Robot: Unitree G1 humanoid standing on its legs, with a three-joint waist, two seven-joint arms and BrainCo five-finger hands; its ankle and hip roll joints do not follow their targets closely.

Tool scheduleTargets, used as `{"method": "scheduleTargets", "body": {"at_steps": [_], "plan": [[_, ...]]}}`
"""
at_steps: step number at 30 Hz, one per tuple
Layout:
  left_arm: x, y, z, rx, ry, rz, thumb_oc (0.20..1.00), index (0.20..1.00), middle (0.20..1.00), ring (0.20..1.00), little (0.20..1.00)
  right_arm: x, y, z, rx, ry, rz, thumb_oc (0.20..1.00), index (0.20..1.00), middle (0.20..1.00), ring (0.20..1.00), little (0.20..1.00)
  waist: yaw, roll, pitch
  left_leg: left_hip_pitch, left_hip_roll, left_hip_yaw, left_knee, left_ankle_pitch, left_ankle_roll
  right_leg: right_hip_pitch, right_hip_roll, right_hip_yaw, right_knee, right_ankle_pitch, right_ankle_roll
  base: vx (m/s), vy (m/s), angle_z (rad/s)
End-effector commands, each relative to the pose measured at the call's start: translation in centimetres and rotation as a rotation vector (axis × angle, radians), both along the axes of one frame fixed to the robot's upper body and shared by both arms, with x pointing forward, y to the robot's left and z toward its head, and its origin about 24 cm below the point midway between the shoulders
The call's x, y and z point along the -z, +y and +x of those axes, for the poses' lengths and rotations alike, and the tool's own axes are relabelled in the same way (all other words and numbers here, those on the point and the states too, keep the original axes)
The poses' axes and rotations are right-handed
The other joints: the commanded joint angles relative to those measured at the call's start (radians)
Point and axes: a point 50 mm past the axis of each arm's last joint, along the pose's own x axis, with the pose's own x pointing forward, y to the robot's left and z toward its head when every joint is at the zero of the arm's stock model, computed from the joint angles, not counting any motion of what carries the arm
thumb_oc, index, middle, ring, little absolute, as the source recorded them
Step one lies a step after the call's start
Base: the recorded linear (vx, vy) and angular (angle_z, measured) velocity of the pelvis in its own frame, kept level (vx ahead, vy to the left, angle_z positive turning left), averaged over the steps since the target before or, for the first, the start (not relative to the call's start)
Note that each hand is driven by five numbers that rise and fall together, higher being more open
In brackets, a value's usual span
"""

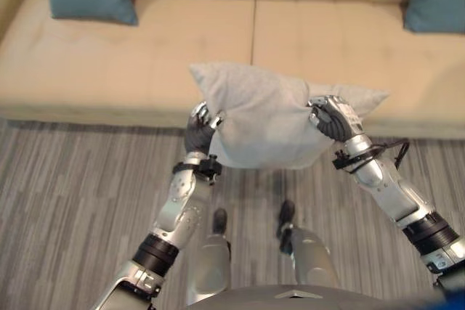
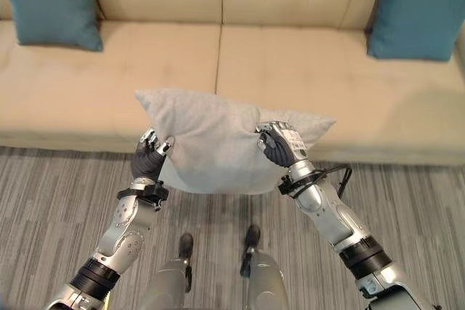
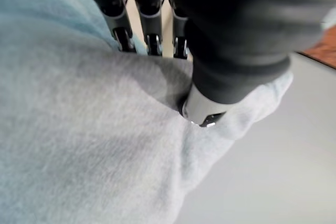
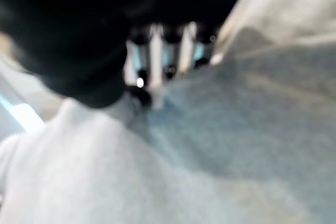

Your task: Pick up all the scattered cushions and arrange them neatly on the sofa.

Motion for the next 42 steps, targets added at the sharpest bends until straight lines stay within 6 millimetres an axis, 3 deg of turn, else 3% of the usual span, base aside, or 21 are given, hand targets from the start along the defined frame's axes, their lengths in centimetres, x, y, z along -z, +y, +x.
{"method": "scheduleTargets", "body": {"at_steps": [1, 4, 5, 6, 8, 13, 16, 18, 20, 21, 23, 24, 25, 26, 31, 34, 37, 39, 40, 41, 42], "plan": [[-2.3, -2.9, -0.3, 0.156, -0.157, 0.013, 0.200, 0.200, 0.200, 0.200, 0.200, -3.8, 1.7, -0.4, -0.091, -0.179, 0.133, 0.200, 0.200, 0.200, 0.200, 0.200, -0.006, -0.044, -0.076, -0.082, -0.042, 0.019, 0.129, 0.017, -0.010, 0.131, 0.025, 0.033, -0.052, -0.129, 0.018, 0.00, 0.000, 0.00], [-2.3, -2.9, -0.3, 0.156, -0.157, 0.013, 0.200, 0.200, 0.200, 0.200, 0.200, -3.8, 1.7, -0.4, -0.091, -0.179, 0.133, 0.200, 0.200, 0.200, 0.200, 0.200, -0.006, -0.044, -0.076, -0.082, -0.042, 0.019, 0.129, 0.017, -0.010, 0.131, 0.025, 0.032, -0.052, -0.129, 0.018, 0.02, -0.003, 0.01], [-2.0, -2.7, -0.5, 0.149, -0.147, 0.013, 0.200, 0.200, 0.200, 0.200, 0.200, -3.8, 1.6, -0.4, -0.087, -0.177, 0.133, 0.200, 0.200, 0.200, 0.200, 0.200, -0.004, -0.050, -0.085, -0.084, -0.056, 0.027, 0.126, -0.002, 0.002, 0.148, 0.024, 0.034, -0.068, -0.128, 0.020, 0.50, 0.097, -0.03], [-0.4, -2.4, -0.9, 0.136, -0.072, 0.035, 0.200, 0.200, 0.200, 0.200, 0.200, -3.6, 0.8, 0.0, -0.040, -0.158, 0.145, 0.200, 0.200, 0.200, 0.200, 0.200, 0.036, -0.064, -0.141, -0.147, -0.093, 0.129, 0.007, 0.036, 0.051, 0.293, 0.066, 0.065, -0.160, -0.130, 0.046, 0.50, 0.097, -0.06], [0.0, -2.2, -1.2, 0.136, -0.054, 0.034, 0.200, 0.200, 0.200, 0.200, 0.200, -3.5, 0.7, -0.1, -0.038, -0.154, 0.144, 0.200, 0.200, 0.200, 0.200, 0.200, 0.044, -0.069, -0.148, -0.120, -0.098, 0.122, -0.008, 0.036, 0.057, 0.310, 0.065, 0.078, -0.167, -0.131, 0.055, 0.36, 0.109, -0.38], [0.7, -2.3, -2.0, 0.168, -0.027, 0.055, 0.200, 0.200, 0.200, 0.200, 0.200, -2.8, 0.7, -0.1, -0.040, -0.114, 0.129, 0.200, 0.200, 0.200, 0.200, 0.200, 0.053, -0.087, -0.173, -0.037, -0.104, 0.157, -0.003, -0.015, 0.095, 0.341, 0.014, 0.114, -0.124, -0.124, 0.097, 0.24, 0.175, -0.55], [0.8, -2.2, -2.3, 0.178, -0.023, 0.054, 0.200, 0.200, 0.200, 0.200, 0.200, -2.5, 1.1, -0.1, -0.053, -0.102, 0.122, 0.200, 0.200, 0.200, 0.200, 0.200, 0.066, -0.094, -0.164, -0.001, -0.122, 0.171, 0.010, -0.059, 0.136, 0.293, -0.029, 0.139, 0.022, -0.059, 0.142, 0.11, 0.170, -0.52], [0.9, -1.8, -2.5, 0.173, -0.020, 0.054, 0.200, 0.200, 0.200, 0.200, 0.200, -2.4, 1.7, 0.0, -0.071, -0.092, 0.125, 0.200, 0.200, 0.200, 0.200, 0.200, 0.064, -0.079, -0.147, 0.030, -0.120, 0.175, -0.013, -0.061, 0.171, 0.196, -0.056, 0.152, 0.201, 0.041, 0.175, 0.12, 0.246, -0.36], [0.9, -1.6, -2.6, 0.169, -0.018, 0.059, 0.200, 0.200, 0.200, 0.200, 0.200, -2.4, 2.0, 0.0, -0.085, -0.086, 0.131, 0.200, 0.200, 0.200, 0.200, 0.200, 0.065, -0.074, -0.140, 0.054, -0.117, 0.179, -0.033, -0.063, 0.177, 0.156, -0.062, 0.153, 0.255, 0.053, 0.182, 0.11, 0.153, -0.28], [0.9, -1.5, -2.5, 0.166, -0.021, 0.062, 0.200, 0.200, 0.200, 0.200, 0.200, -2.3, 1.9, -0.1, -0.084, -0.084, 0.136, 0.200, 0.200, 0.200, 0.200, 0.200, 0.055, -0.063, -0.137, 0.094, -0.118, 0.162, -0.064, -0.069, 0.180, 0.105, -0.047, 0.154, 0.271, 0.032, 0.161, 0.16, 0.107, -0.24], [0.9, -1.5, -2.5, 0.166, -0.025, 0.059, 0.200, 0.200, 0.200, 0.200, 0.200, -2.3, 1.8, -0.2, -0.081, -0.084, 0.137, 0.200, 0.200, 0.200, 0.200, 0.200, 0.047, -0.062, -0.134, 0.111, -0.121, 0.152, -0.076, -0.071, 0.179, 0.087, -0.033, 0.160, 0.258, 0.013, 0.155, 0.15, 0.070, -0.11], [0.8, -1.6, -2.5, 0.169, -0.029, 0.059, 0.200, 0.200, 0.200, 0.200, 0.200, -2.4, 1.6, -0.2, -0.078, -0.089, 0.141, 0.200, 0.200, 0.200, 0.200, 0.200, 0.036, -0.061, -0.131, 0.128, -0.126, 0.143, -0.088, -0.071, 0.177, 0.061, -0.002, 0.172, 0.223, -0.009, 0.142, 0.21, 0.015, 0.11], [0.7, -1.7, -2.5, 0.175, -0.035, 0.058, 0.200, 0.200, 0.200, 0.200, 0.200, -2.6, 1.4, -0.2, -0.074, -0.091, 0.156, 0.200, 0.200, 0.200, 0.200, 0.200, 0.023, -0.071, -0.127, 0.154, -0.142, 0.128, -0.108, -0.076, 0.174, 0.038, 0.024, 0.183, 0.107, -0.017, 0.134, 0.28, 0.003, 0.17], [0.8, -1.8, -2.4, 0.176, -0.032, 0.065, 0.200, 0.200, 0.200, 0.200, 0.200, -2.6, 1.3, -0.1, -0.074, -0.088, 0.166, 0.200, 0.200, 0.200, 0.200, 0.200, 0.015, -0.080, -0.121, 0.172, -0.154, 0.118, -0.118, -0.080, 0.171, 0.021, 0.036, 0.189, 0.022, -0.001, 0.132, 0.22, -0.016, 0.22], [1.1, -2.0, -2.3, 0.184, -0.023, 0.060, 0.200, 0.200, 0.200, 0.200, 0.200, -2.5, 1.0, 0.0, -0.066, -0.076, 0.167, 0.200, 0.200, 0.200, 0.200, 0.200, -0.003, -0.092, -0.124, 0.235, -0.175, 0.068, -0.146, -0.112, 0.155, 0.027, 0.052, 0.190, -0.139, 0.061, 0.144, 0.21, -0.034, 0.36], [1.2, -2.4, -2.3, 0.191, -0.020, 0.049, 0.200, 0.200, 0.200, 0.200, 0.200, -2.5, 0.6, -0.1, -0.054, -0.080, 0.169, 0.200, 0.200, 0.200, 0.200, 0.200, -0.007, -0.094, -0.139, 0.243, -0.175, 0.059, -0.140, -0.127, 0.145, 0.047, 0.058, 0.193, -0.137, 0.062, 0.130, 0.20, -0.075, 0.58], [1.4, -2.8, -2.5, 0.210, -0.012, 0.042, 0.200, 0.200, 0.200, 0.200, 0.200, -2.1, 0.1, -0.4, -0.041, -0.064, 0.172, 0.200, 0.200, 0.200, 0.200, 0.200, -0.014, -0.090, -0.165, 0.267, -0.153, 0.046, -0.117, -0.162, 0.115, 0.092, 0.061, 0.164, -0.139, 0.040, 0.110, 0.31, -0.156, 0.49], [1.6, -3.3, -2.6, 0.223, 0.001, 0.030, 0.200, 0.200, 0.200, 0.200, 0.200, -1.7, -0.6, -0.8, -0.028, -0.045, 0.186, 0.200, 0.200, 0.200, 0.200, 0.200, -0.026, -0.095, -0.170, 0.236, -0.130, 0.055, 0.029, -0.145, 0.067, 0.142, 0.068, 0.143, -0.137, 0.009, 0.083, 0.23, -0.161, 0.48], [1.6, -3.3, -2.6, 0.224, 0.001, 0.030, 0.200, 0.200, 0.200, 0.200, 0.200, -1.7, -0.6, -0.9, -0.027, -0.045, 0.187, 0.200, 0.200, 0.200, 0.200, 0.200, -0.027, -0.094, -0.170, 0.230, -0.129, 0.052, 0.041, -0.150, 0.066, 0.142, 0.069, 0.140, -0.137, 0.009, 0.082, 0.12, -0.137, 0.38], [1.6, -3.5, -2.6, 0.233, 0.002, 0.028, 0.200, 0.200, 0.200, 0.200, 0.200, -1.8, -0.8, -1.0, -0.031, -0.046, 0.193, 0.200, 0.200, 0.200, 0.200, 0.200, -0.024, -0.104, -0.153, 0.141, -0.114, 0.059, 0.225, -0.100, 0.042, 0.181, 0.068, 0.134, -0.149, -0.002, 0.060, 0.09, -0.124, 0.32], [1.7, -3.5, -2.7, 0.229, 0.005, 0.020, 0.200, 0.200, 0.200, 0.200, 0.200, -1.8, -0.9, -1.0, -0.030, -0.046, 0.198, 0.200, 0.200, 0.200, 0.200, 0.200, -0.020, -0.111, -0.146, 0.108, -0.109, 0.073, 0.275, -0.081, 0.041, 0.199, 0.066, 0.130, -0.156, -0.011, 0.051, 0.12, -0.155, 0.31]]}}
